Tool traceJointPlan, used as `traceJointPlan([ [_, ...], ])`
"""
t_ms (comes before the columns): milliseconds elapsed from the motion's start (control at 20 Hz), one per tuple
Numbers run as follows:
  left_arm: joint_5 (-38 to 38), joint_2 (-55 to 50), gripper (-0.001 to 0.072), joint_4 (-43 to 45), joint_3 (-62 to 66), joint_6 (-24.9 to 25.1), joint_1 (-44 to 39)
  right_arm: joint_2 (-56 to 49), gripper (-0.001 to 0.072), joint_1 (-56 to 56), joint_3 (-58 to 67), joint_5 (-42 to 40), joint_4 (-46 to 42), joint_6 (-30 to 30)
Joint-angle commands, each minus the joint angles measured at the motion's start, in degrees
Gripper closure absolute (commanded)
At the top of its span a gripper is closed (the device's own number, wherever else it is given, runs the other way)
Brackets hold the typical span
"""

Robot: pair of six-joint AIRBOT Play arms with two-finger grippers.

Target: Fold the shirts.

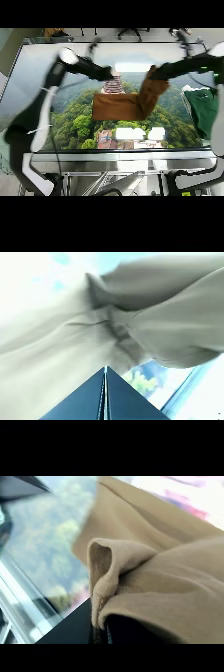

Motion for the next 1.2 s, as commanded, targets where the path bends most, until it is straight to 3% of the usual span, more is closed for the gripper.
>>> traceJointPlan([
  [0,-5.99,8.96,0.0695,-0.13,-2.75,1.66,9.35,-6.38,0.0689,18.62,0.07,-17.46,0.0,0.81],
  [50,-5.44,10.84,0.0695,-0.11,-5.38,2.84,10.78,-10.03,0.0644,24.83,0.07,-23.26,-0.33,-0.37],
  [100,-5.01,12.22,0.0695,-0.11,-7.96,3.65,11.82,-13.64,0.0419,29.81,0.07,-28.72,-1.79,-2.54],
  [150,-4.7,13.42,0.0695,-0.13,-10.88,4.42,12.76,-16.9,0.0301,33.57,0.09,-32.33,-3.8,-3.08],
  [300,-4.09,15.76,0.0695,-0.15,-17.77,6.84,14.53,-18.93,0.0331,35.93,0.35,-30.45,-6.49,-1.95],
  [450,-3.52,17.03,0.0695,-0.24,-21.0,8.04,16.11,-12.04,0.0329,29.2,0.57,-23.5,-9.68,1.42],
  [500,-3.54,17.25,0.0695,-0.26,-21.49,8.04,16.48,-9.46,0.0312,25.88,0.57,-21.22,-11.06,2.89],
  [600,-3.96,17.27,0.0695,-0.24,-21.49,8.04,16.7,-4.74,0.016,17.92,0.55,-15.87,-18.01,8.39],
  [750,-5.27,17.27,0.0695,-0.26,-21.49,8.02,16.7,-2.38,0.0117,5.7,-0.37,-6.45,-26.62,12.92],
  [950,-6.93,17.35,0.0695,-0.24,-21.49,7.96,16.72,-3.72,0.0112,-4.61,-9.33,-4.76,-20.11,10.56],
  [1150,-8.68,17.35,0.0695,-0.24,-21.49,7.82,16.7,-9.53,0.0112,-5.38,-14.12,-5.86,-12.5,5.84],
])
